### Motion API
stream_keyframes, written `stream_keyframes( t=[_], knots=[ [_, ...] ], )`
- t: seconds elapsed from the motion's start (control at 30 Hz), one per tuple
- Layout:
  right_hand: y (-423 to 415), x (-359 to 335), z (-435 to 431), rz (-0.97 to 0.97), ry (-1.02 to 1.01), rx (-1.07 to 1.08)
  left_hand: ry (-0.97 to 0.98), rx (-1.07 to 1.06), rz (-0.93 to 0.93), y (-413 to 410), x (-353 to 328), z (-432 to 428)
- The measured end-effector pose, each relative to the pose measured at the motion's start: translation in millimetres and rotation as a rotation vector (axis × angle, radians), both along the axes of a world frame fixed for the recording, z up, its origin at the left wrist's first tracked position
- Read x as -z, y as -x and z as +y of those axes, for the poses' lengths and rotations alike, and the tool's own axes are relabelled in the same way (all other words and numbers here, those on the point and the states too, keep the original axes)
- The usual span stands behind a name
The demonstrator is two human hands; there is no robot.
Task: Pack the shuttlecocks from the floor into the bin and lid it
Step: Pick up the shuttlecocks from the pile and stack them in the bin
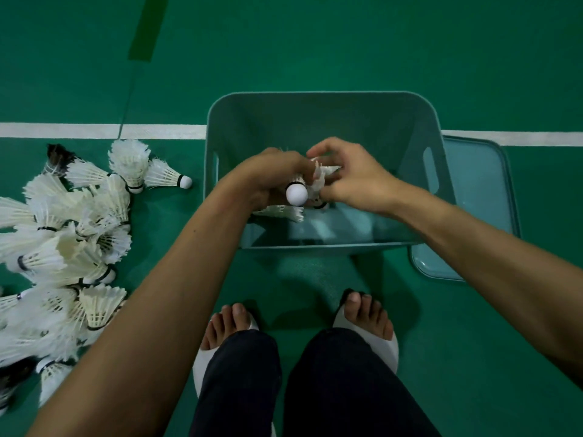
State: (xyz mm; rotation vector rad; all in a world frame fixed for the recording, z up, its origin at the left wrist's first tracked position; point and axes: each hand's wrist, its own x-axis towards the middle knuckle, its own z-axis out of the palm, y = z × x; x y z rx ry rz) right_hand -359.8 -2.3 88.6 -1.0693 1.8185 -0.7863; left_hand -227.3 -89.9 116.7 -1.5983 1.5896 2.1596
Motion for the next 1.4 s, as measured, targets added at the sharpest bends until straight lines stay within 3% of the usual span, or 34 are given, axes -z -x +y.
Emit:
stream_keyframes(
  t=[0.1, 0.3, 0.4, 0.5, 0.57, 0.67, 0.8, 0.9, 1.0, 1.07, 1.4],
  knots=[
    [1, 5, 9, 0.256, 0.094, -0.129, -0.070, -0.010, 0.013, 4, 2, 2],
    [1, -4, 11, 0.351, 0.095, -0.142, -0.119, -0.006, 0.010, 0, 1, 7],
    [4, -8, 9, 0.389, -0.054, -0.180, 0.042, -0.101, -0.076, -3, 7, -1],
    [14, -2, 10, 0.230, -0.234, -0.067, 0.374, 0.109, -0.325, -10, 14, -9],
    [20, 4, 9, 0.250, -0.327, 0.016, 0.545, 0.307, -0.494, -15, 17, -10],
    [21, 15, 6, 0.449, -0.388, 0.091, 0.591, 0.549, -0.609, -18, 20, -7],
    [11, 17, -1, 0.638, -0.368, 0.096, 0.587, 0.660, -0.625, -23, 32, -7],
    [7, 14, -6, 0.481, -0.448, 0.125, 0.576, 0.694, -0.614, -23, 38, -7],
    [0, 21, -11, 0.059, -0.574, 0.316, 0.608, 0.667, -0.622, -25, 42, -8],
    [-5, 30, -17, -0.071, -0.651, 0.376, 0.625, 0.655, -0.629, -25, 43, -8],
    [-30, 48, -43, -0.181, -0.683, 0.392, 0.635, 0.642, -0.620, -24, 44, -11]
  ],
)
